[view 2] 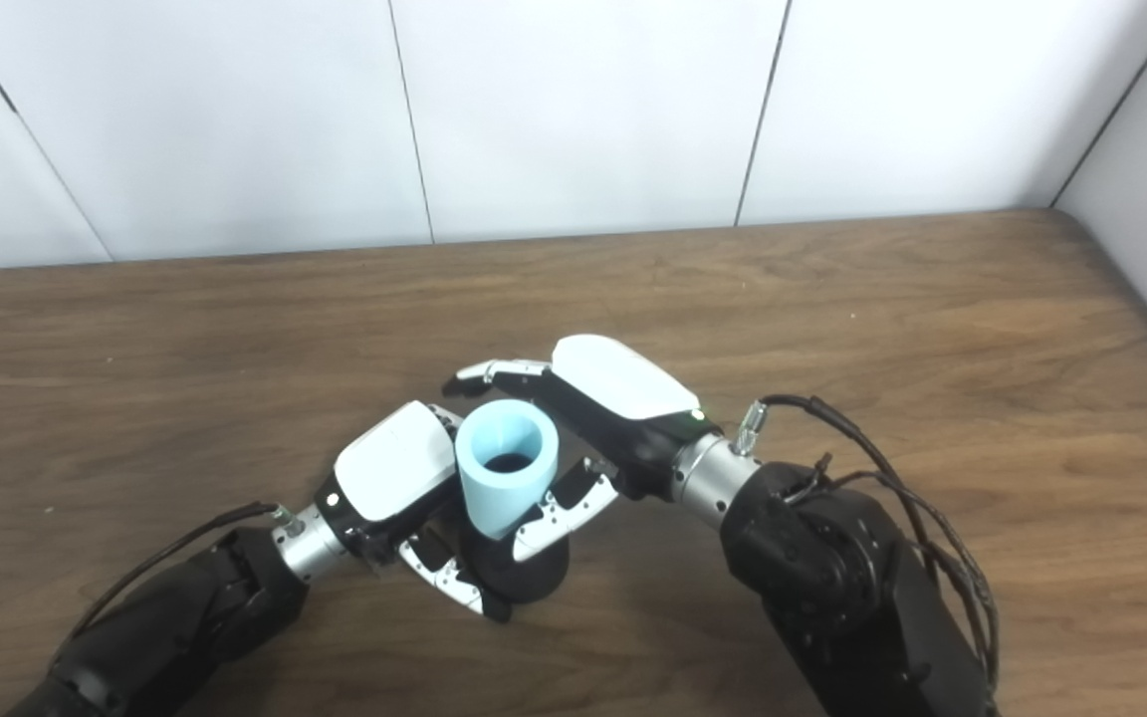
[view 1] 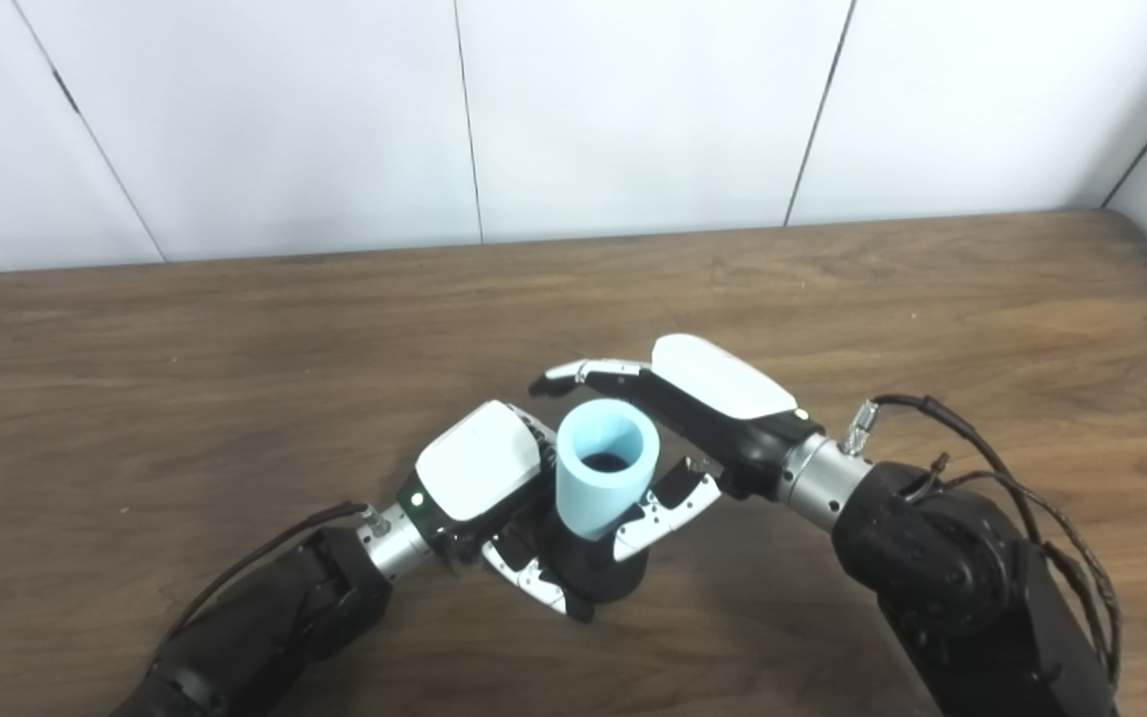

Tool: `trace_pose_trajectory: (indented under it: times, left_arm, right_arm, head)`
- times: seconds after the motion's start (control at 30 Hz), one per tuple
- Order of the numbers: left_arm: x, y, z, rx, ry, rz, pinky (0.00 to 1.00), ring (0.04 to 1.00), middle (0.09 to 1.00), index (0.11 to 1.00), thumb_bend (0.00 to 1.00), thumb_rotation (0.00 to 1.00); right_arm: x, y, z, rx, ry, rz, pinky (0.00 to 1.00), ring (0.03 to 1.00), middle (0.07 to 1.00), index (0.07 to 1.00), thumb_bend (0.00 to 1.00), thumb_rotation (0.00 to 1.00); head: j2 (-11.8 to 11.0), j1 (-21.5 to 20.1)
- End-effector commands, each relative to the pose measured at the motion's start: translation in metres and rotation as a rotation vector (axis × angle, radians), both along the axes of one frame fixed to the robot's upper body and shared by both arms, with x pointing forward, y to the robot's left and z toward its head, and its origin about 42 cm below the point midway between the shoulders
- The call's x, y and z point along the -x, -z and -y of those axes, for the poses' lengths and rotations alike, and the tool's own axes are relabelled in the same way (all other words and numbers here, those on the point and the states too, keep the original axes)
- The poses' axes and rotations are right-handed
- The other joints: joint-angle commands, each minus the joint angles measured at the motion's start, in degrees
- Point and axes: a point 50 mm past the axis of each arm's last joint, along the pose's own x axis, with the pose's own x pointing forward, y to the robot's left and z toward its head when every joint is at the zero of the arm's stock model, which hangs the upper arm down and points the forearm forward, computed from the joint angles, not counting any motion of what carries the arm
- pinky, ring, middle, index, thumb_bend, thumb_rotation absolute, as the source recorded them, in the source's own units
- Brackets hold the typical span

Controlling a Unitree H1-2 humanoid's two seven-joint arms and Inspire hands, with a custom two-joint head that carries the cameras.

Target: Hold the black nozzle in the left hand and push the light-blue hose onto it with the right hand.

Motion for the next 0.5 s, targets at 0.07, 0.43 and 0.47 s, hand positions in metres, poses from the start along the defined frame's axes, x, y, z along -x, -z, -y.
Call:
trace_pose_trajectory:
  times: [0.07,0.43,0.47]
  left_arm:
    - [0.0373,0.0542,-0.0092,-0.117,-0.009,-0.158,0.29,0.349,0.405,0.438,1.0,0.21]
    - [0.0364,0.0566,-0.0089,-0.125,-0.008,-0.158,0.29,0.339,0.384,0.407,1.0,0.19]
    - [0.0364,0.0563,-0.0088,-0.126,-0.007,-0.16,0.29,0.338,0.383,0.408,1.0,0.19]
  right_arm:
    - [0.0031,-0.0117,-0.0018,-0.033,-0.011,0.043,0.68,0.816,0.873,0.88,1.0,0.35]
    - [0.0031,-0.017,0.0024,-0.068,0.001,0.064,0.78,0.915,0.975,0.997,1.0,0.47]
    - [0.0029,-0.0179,0.0031,-0.073,0.001,0.064,0.79,0.922,0.979,0.999,1.0,0.47]
  head:
    - [-0.02,-0.06]
    - [-0.24,-0.05]
    - [-0.24,-0.05]
